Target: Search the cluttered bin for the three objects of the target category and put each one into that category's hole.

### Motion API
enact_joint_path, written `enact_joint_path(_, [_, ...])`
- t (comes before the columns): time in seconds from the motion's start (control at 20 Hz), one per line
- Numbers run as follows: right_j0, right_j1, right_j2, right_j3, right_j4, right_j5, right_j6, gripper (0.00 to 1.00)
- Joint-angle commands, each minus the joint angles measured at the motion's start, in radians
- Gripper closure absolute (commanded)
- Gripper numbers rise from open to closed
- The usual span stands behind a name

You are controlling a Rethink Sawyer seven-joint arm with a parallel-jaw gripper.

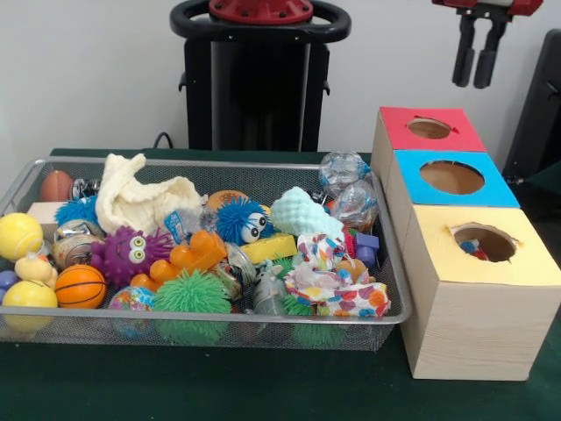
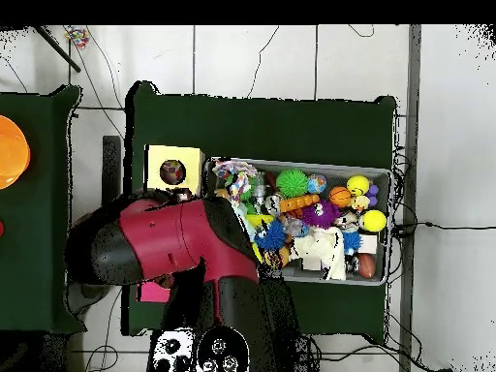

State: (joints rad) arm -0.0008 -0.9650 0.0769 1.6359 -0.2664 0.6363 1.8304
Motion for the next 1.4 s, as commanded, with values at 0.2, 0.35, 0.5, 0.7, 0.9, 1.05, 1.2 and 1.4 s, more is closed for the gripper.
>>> enact_joint_path(0.2, [-0.090, 0.004, 0.122, 0.008, 0.160, 0.252, -0.009, 0.00])
enact_joint_path(0.35, [-0.073, 0.010, 0.119, 0.012, 0.160, 0.255, 0.002, 0.00])
enact_joint_path(0.5, [-0.075, 0.017, 0.123, 0.023, 0.172, 0.243, 0.000, 0.00])
enact_joint_path(0.7, [-0.097, 0.032, 0.136, 0.024, 0.188, 0.247, -0.026, 0.00])
enact_joint_path(0.9, [-0.125, 0.077, 0.153, 0.017, 0.186, 0.269, -0.056, 0.00])
enact_joint_path(1.05, [-0.146, 0.115, 0.160, 0.002, 0.163, 0.240, -0.076, 0.00])
enact_joint_path(1.2, [-0.179, 0.149, 0.181, -0.013, 0.153, 0.217, -0.100, 0.00])
enact_joint_path(1.4, [-0.215, 0.181, 0.217, -0.037, 0.150, 0.240, -0.132, 0.00])
